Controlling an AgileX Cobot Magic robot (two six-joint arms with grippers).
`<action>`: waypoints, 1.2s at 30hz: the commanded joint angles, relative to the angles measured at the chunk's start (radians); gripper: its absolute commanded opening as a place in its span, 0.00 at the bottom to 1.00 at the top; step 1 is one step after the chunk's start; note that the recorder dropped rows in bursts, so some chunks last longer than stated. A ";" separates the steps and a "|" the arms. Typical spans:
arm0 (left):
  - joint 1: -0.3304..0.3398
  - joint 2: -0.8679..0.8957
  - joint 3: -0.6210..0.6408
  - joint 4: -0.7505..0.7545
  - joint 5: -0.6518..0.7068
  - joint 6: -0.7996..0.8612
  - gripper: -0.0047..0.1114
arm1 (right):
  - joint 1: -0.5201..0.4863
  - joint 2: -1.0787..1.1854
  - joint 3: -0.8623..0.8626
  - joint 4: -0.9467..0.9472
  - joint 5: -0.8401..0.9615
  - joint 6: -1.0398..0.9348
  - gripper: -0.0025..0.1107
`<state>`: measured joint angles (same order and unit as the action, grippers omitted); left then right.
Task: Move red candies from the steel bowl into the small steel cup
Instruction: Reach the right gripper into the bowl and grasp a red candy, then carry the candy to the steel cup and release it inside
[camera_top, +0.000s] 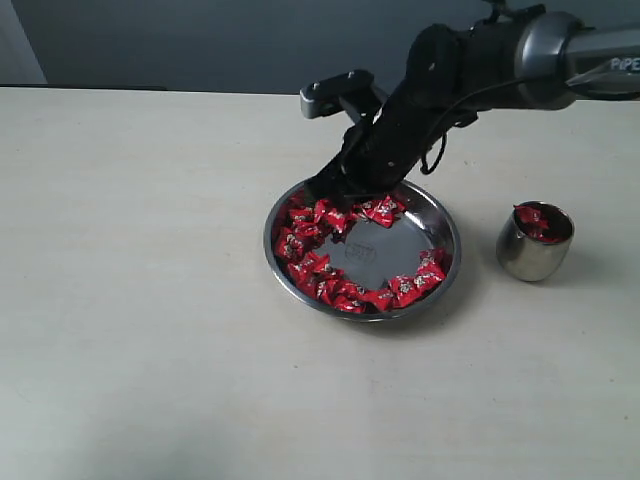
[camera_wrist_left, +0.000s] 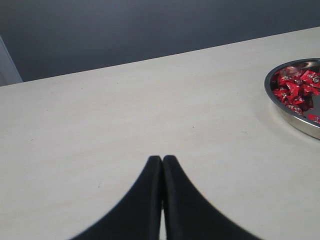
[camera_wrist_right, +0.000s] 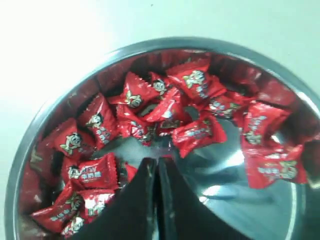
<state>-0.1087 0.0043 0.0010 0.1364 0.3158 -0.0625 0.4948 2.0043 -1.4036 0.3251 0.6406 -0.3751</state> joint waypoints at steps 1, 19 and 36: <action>-0.003 -0.004 -0.001 -0.001 -0.006 -0.006 0.04 | -0.047 -0.103 0.002 -0.108 0.062 0.099 0.02; -0.003 -0.004 -0.001 -0.001 -0.006 -0.006 0.04 | -0.325 -0.414 0.261 -0.215 0.159 0.223 0.02; -0.003 -0.004 -0.001 -0.001 -0.006 -0.006 0.04 | -0.346 -0.407 0.375 -0.431 -0.004 0.399 0.02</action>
<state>-0.1087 0.0043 0.0010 0.1364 0.3158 -0.0625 0.1535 1.5995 -1.0330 -0.0742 0.6541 0.0000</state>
